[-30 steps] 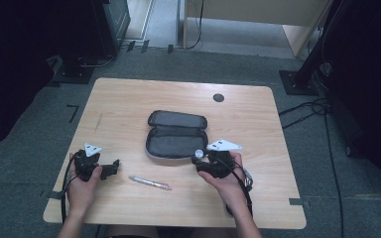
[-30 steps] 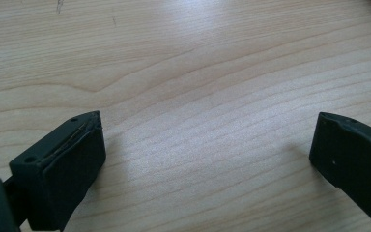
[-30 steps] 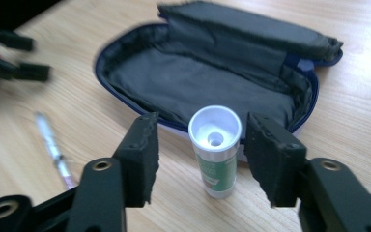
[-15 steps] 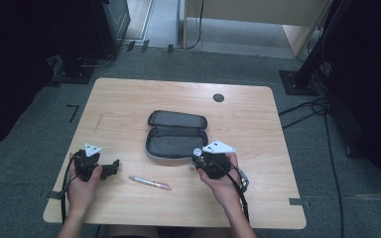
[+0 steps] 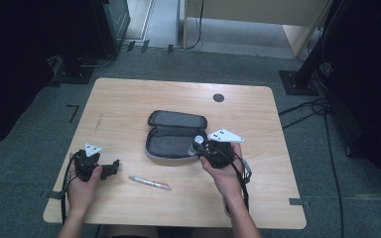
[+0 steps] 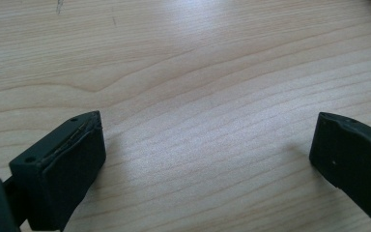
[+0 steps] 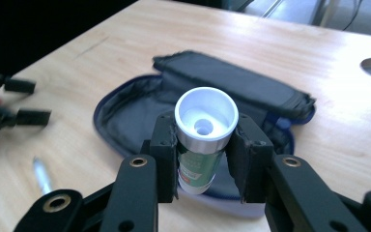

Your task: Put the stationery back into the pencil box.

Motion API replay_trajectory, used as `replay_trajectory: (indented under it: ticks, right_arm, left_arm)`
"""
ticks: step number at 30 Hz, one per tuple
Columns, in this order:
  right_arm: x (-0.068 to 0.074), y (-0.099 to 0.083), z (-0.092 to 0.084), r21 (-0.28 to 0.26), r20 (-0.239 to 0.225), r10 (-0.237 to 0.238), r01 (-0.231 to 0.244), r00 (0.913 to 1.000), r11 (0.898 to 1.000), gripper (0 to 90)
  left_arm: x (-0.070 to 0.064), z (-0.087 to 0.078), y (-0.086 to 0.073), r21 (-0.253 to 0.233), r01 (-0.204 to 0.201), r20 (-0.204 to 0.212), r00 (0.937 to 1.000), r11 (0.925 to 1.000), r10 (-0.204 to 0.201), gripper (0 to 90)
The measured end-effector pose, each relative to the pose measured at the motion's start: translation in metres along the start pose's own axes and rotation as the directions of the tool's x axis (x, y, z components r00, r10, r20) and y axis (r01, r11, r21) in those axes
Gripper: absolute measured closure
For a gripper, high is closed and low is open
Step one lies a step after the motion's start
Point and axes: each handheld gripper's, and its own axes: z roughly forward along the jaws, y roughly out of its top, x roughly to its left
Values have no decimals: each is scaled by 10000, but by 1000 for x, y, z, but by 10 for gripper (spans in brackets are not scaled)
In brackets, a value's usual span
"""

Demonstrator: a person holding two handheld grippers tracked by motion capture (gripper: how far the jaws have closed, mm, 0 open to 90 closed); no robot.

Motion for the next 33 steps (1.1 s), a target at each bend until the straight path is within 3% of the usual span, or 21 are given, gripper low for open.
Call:
replay_trajectory:
  ticks: [7, 15, 22, 28, 33]
  right_arm:
    - [-13, -5, 30, 211, 477, 178, -188, 9987, 9996, 663]
    - [-11, -17, 54, 563, 52, 233, -235, 9997, 9981, 663]
    - [-13, -18, 53, 598, -129, 244, -236, 9996, 9979, 658]
    - [-6, -12, 51, 554, -157, -479, 487, 9987, 9973, 656]
    - [-7, -12, 54, 627, 113, -268, 260, 9996, 9977, 677]
  left_arm:
    - [0, 0, 0, -14, 4, 8, 10000, 10000, -4, 0]
    - [0, 0, 0, -13, 0, 9, 10000, 10000, 0, 0]
    - [0, 0, 0, -16, 0, 7, 10000, 10000, 0, 0]
    - [0, 0, 0, -5, 1, 11, 10000, 10000, -1, 0]
    - [0, 0, 0, -11, 1, 9, 10000, 10000, -1, 0]
